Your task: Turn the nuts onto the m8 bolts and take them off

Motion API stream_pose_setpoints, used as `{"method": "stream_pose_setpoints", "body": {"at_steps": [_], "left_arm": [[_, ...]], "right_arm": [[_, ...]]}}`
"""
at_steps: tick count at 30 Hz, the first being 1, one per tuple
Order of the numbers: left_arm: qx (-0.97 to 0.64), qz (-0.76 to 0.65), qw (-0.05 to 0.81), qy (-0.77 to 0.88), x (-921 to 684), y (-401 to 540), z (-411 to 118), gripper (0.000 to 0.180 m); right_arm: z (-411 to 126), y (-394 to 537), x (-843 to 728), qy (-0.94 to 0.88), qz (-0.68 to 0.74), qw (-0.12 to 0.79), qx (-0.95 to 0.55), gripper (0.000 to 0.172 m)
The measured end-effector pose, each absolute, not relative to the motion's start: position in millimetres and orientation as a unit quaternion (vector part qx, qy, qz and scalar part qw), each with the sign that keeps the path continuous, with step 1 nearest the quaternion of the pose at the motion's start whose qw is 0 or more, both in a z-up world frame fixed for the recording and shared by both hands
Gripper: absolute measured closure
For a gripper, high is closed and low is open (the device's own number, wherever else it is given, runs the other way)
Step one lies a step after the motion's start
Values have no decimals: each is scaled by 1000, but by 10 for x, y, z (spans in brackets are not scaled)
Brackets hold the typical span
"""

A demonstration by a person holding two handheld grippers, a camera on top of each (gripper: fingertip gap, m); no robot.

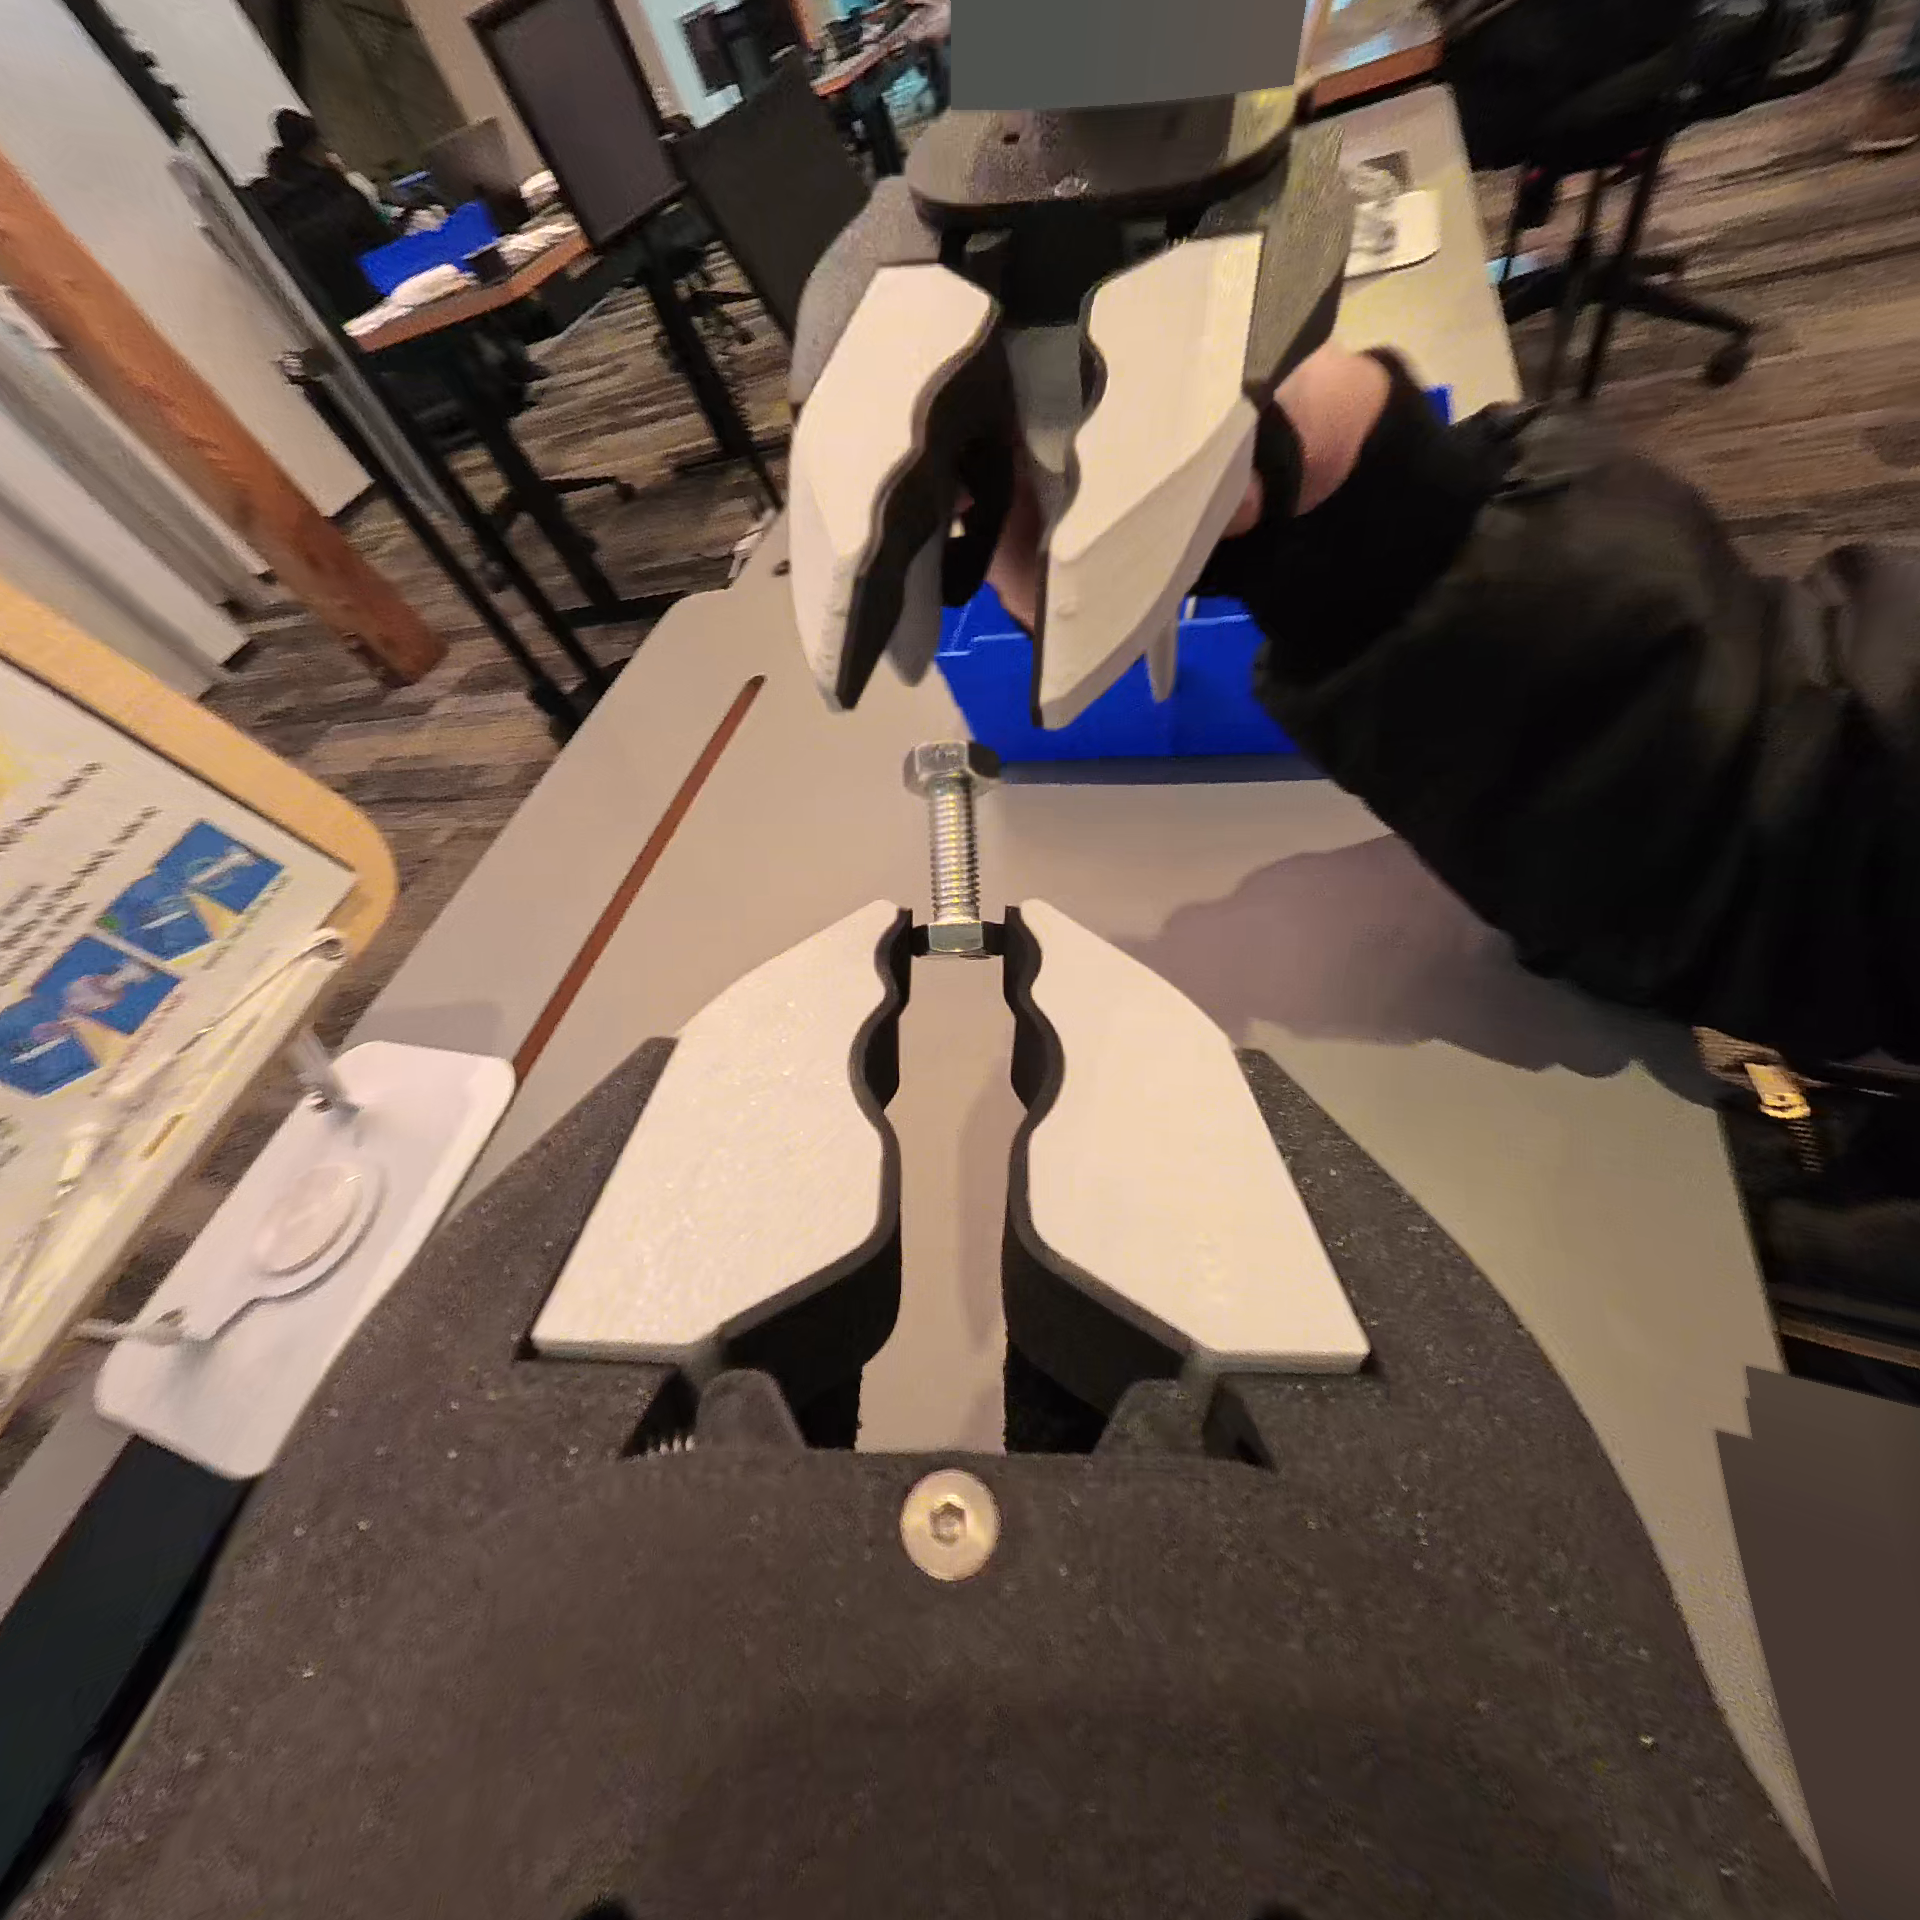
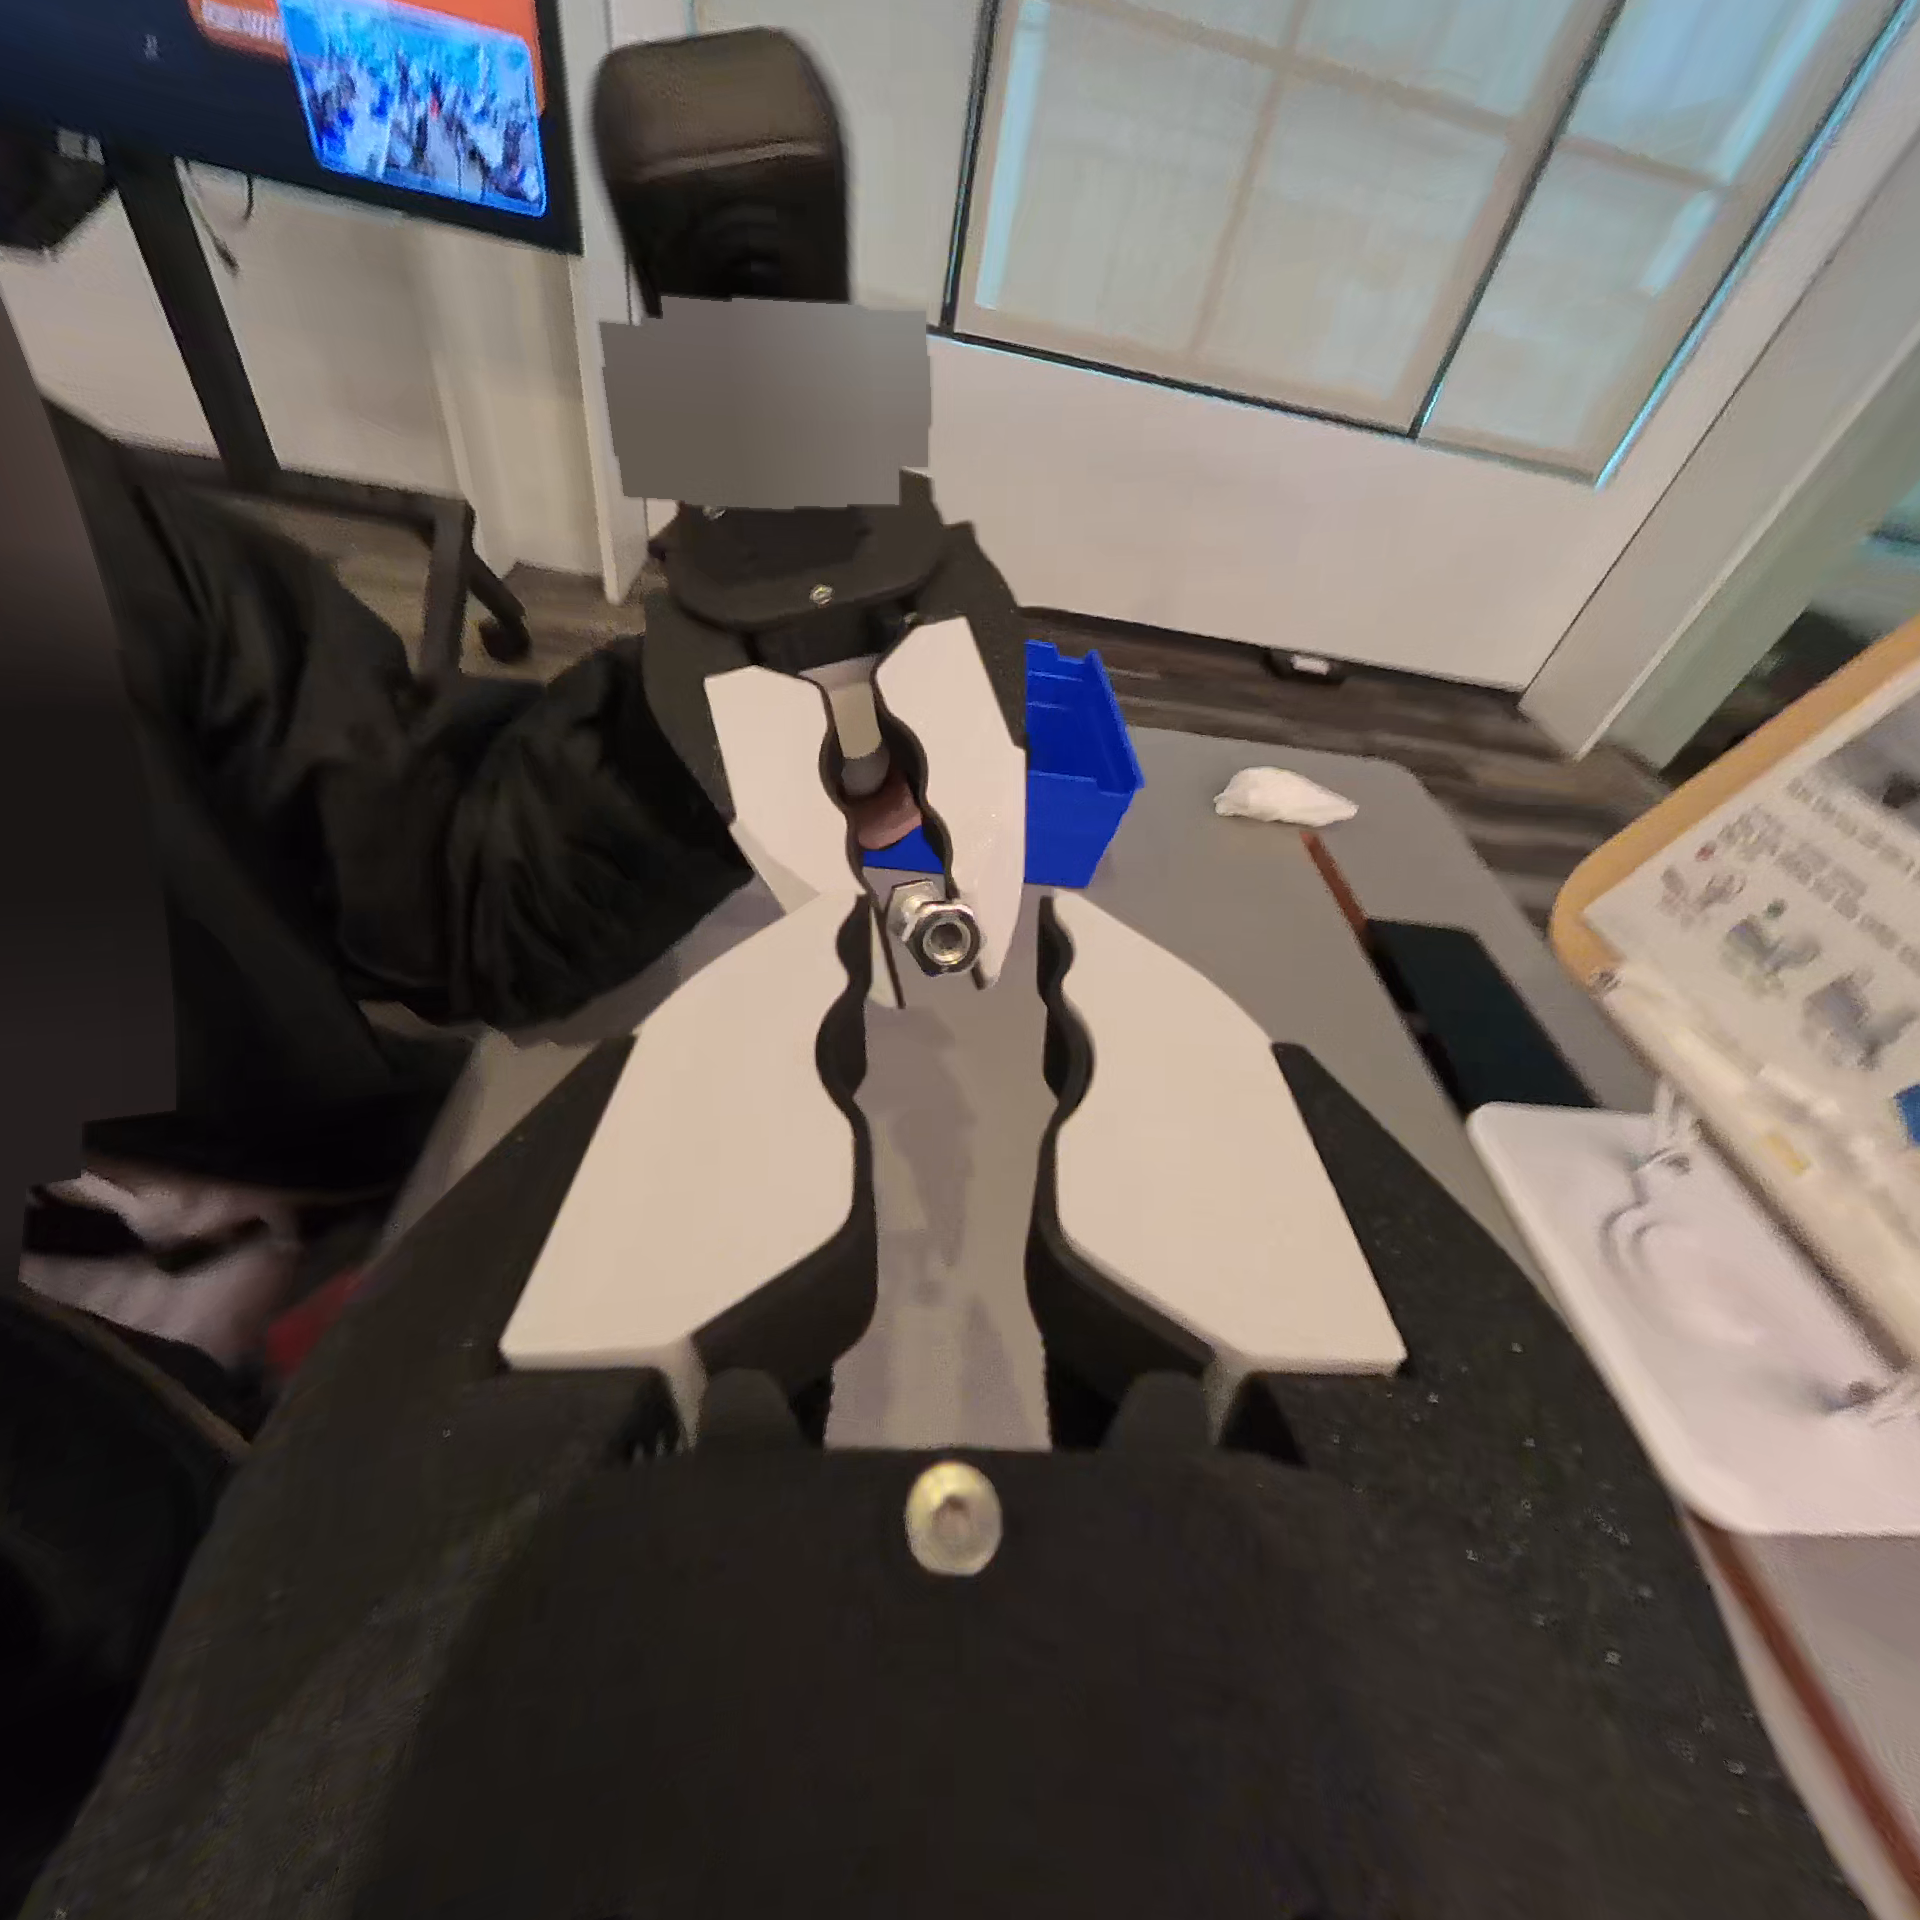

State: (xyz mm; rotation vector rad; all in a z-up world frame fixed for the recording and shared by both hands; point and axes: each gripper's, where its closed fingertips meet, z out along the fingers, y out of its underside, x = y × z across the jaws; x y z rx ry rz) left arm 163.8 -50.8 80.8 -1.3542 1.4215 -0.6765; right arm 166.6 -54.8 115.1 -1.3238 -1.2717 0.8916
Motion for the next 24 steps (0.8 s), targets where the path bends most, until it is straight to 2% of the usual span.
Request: {"method": "stream_pose_setpoints", "body": {"at_steps": [7, 13, 15, 24], "left_arm": [[-576, -188, 547, 577, 1602, -300, 778, 164], [-578, -177, 551, 575, 1602, -272, 771, 164], [-577, -177, 551, 576, 1608, -283, 772, 164], [-575, -144, 565, 574, 1601, -235, 777, 164]], "right_arm": [[1064, -434, 1623, -418, 468, 424, -653, 147], [988, -318, 1640, -387, 447, 422, -688, 149], [939, -281, 1652, -383, 434, 420, -699, 144], [995, -282, 1613, -327, 529, 368, -691, 148]]}}
